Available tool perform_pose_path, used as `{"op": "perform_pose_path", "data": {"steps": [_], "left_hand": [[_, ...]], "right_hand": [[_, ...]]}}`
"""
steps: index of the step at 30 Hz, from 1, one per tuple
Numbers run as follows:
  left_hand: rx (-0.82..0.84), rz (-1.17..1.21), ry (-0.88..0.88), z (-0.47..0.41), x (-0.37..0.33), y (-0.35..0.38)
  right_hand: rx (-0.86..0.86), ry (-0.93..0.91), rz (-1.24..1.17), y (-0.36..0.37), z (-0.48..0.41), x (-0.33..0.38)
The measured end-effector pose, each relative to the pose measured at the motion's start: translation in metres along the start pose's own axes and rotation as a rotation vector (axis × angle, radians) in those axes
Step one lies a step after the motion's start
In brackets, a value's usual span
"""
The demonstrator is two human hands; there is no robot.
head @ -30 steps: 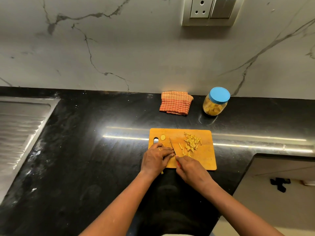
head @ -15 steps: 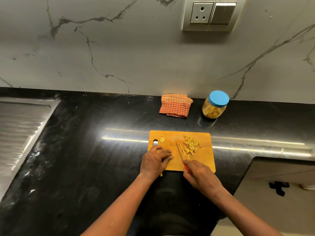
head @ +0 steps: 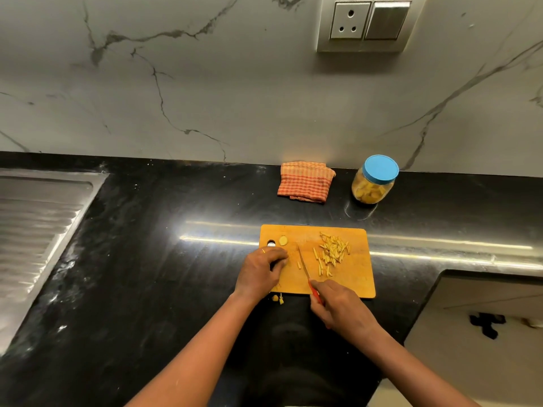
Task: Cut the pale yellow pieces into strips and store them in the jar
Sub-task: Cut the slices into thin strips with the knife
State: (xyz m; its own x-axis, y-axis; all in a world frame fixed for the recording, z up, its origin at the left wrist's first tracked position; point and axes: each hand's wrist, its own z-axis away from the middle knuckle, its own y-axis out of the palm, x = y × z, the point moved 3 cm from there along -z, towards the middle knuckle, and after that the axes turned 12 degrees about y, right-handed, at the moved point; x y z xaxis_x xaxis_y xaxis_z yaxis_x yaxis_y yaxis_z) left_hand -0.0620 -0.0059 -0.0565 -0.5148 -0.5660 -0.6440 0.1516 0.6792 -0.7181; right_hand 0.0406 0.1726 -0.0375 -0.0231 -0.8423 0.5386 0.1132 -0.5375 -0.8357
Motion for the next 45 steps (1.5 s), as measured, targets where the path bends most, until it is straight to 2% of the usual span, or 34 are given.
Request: {"op": "perform_pose_path", "data": {"steps": [3, 8, 13, 23, 30, 37, 42, 45], "left_hand": [[-0.056, -0.031, -0.042, -0.009, 0.008, -0.009], [-0.060, -0.086, -0.079, -0.026, 0.017, -0.023], [0.025, -0.102, -0.118, -0.035, 0.023, -0.026], [0.249, -0.195, -0.080, -0.046, 0.015, -0.020], [0.288, -0.239, -0.055, -0.053, 0.012, -0.017], [0.279, -0.211, -0.076, -0.054, 0.009, -0.016], [0.279, -0.156, -0.085, -0.050, 0.003, -0.013], [0.302, -0.136, -0.088, -0.045, -0.004, -0.007]], "right_hand": [[0.046, -0.058, 0.061, 0.007, 0.006, 0.000], [0.054, -0.125, 0.085, 0.018, 0.019, 0.005], [0.112, -0.188, 0.045, 0.020, 0.028, 0.016], [0.040, -0.086, -0.010, 0.004, 0.016, -0.007], [-0.052, 0.019, -0.018, -0.019, 0.011, -0.030], [0.036, -0.053, 0.003, -0.008, 0.016, -0.021], [-0.062, 0.055, -0.057, -0.022, 0.010, -0.035], [-0.079, 0.034, -0.051, -0.023, 0.009, -0.031]]}}
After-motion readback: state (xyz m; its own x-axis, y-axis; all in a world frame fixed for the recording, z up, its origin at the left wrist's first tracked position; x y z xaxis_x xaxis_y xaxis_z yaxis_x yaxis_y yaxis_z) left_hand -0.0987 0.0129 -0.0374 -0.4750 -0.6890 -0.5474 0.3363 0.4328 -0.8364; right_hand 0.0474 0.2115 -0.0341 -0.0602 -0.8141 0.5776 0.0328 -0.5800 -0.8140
